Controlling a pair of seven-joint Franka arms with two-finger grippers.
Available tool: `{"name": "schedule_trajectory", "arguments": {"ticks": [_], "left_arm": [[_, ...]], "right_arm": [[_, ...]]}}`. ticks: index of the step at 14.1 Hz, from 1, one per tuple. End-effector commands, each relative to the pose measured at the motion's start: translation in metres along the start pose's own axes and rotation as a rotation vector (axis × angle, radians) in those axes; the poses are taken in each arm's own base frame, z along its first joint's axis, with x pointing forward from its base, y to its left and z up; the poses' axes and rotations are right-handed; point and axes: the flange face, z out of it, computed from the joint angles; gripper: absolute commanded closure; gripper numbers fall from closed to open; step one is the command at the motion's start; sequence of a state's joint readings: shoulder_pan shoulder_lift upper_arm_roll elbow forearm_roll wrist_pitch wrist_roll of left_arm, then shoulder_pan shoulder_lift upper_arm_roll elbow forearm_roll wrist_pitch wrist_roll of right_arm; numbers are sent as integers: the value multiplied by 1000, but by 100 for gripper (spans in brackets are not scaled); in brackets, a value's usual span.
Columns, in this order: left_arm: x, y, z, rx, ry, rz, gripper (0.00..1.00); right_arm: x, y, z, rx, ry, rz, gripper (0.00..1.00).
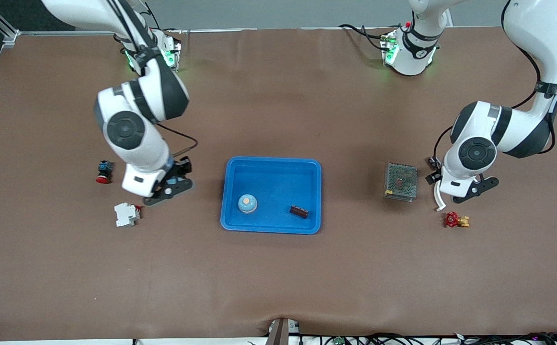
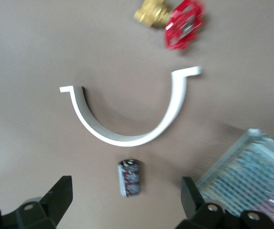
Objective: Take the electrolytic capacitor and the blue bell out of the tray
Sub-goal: 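Return the left gripper to the tray while the right gripper lowers the bell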
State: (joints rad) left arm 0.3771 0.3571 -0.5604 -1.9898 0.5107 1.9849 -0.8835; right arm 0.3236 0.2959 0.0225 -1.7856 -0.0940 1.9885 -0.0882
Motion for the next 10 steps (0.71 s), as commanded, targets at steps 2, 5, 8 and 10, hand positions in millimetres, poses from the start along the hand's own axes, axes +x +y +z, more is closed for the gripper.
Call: {"name": "schedule_trajectory", "arguments": {"ticks": [2,5,8,10], "left_arm": [[0,31,-49,-59,24,13,0],[-11,82,-83,-157,3,-32,0],[-21,133,-97,-208,-5,-56,0],[-38,176,-102,-237,-21,-92,0]], "right_arm": [[-50,48,3,27,-7,-40,52],[-84,89,20,27,18,-91,52],[-110,121,50,37,16,-115,52],[-124,134,76,38,27,-129,52]]}}
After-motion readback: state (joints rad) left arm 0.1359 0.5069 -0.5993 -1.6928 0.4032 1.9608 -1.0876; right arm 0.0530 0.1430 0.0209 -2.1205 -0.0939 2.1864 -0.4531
